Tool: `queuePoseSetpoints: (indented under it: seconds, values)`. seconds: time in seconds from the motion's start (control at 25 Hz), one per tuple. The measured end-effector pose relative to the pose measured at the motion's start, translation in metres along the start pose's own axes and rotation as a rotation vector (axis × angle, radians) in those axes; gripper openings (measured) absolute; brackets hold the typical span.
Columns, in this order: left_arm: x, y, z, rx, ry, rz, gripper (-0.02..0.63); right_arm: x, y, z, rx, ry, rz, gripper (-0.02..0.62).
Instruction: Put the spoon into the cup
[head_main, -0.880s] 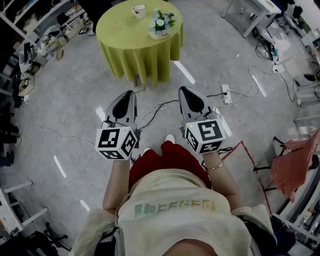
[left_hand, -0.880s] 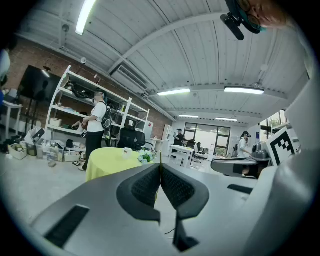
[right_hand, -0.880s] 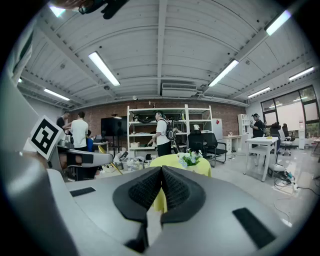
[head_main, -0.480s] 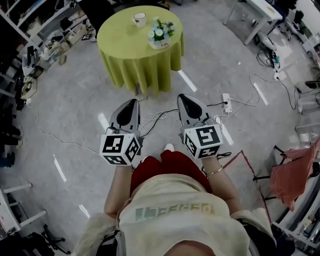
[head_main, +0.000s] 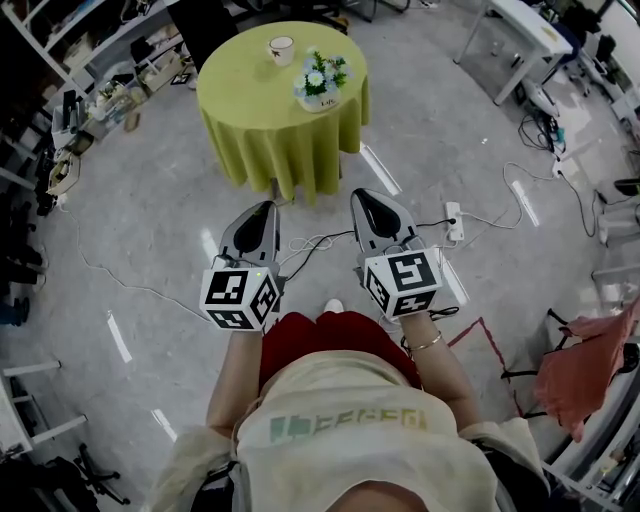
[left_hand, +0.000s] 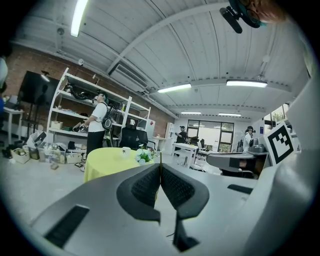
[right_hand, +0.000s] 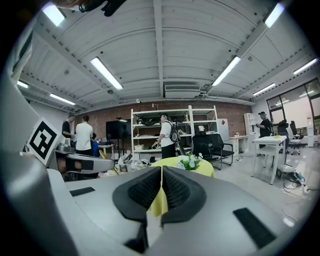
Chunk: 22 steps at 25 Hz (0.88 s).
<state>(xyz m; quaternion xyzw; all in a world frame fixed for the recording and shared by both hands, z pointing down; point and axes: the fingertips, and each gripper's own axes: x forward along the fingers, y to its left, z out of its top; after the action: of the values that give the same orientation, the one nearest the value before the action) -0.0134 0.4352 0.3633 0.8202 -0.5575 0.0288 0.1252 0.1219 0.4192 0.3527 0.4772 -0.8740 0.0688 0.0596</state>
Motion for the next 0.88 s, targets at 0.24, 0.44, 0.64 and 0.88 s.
queuePoseSetpoints:
  seconds: [0.24,0.44,0.64,0.88]
  values:
    - [0.008,-0.016,0.007,0.011,-0.014,0.027,0.025,-0.007,-0.018,0.000,0.012,-0.005,0.012,0.037]
    - [0.013,-0.017,0.006,0.025,-0.009,0.040,0.025,-0.005,-0.026,-0.007,0.028,0.008,0.016,0.037]
    - [0.030,-0.012,0.013,0.035,-0.011,0.049,0.025,0.005,-0.046,-0.005,0.045,0.007,-0.004,0.037]
    - [0.063,0.003,0.024,0.045,-0.015,0.051,0.025,0.028,-0.069,0.003,0.049,-0.001,-0.027,0.037]
